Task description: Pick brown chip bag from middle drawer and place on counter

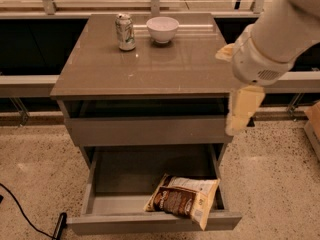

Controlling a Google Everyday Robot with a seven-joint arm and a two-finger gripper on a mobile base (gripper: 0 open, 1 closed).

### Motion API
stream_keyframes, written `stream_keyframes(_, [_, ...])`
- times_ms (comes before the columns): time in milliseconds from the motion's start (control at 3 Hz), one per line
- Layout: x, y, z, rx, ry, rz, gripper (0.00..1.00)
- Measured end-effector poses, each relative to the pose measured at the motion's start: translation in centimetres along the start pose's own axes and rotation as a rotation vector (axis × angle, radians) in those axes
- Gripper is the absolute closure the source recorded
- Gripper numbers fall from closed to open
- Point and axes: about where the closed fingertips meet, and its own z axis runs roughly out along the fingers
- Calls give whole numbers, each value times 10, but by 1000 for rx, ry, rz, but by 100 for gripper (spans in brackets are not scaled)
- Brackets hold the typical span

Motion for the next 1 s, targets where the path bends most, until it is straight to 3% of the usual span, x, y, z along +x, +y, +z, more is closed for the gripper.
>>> stream_keyframes(333, [-20,-4,99,41,-27,-126,0])
stream_keyframes(667, [-19,-4,100,34,-19,-132,0])
stream_keyframes(1000, [10,7,128,7,-4,-168,0])
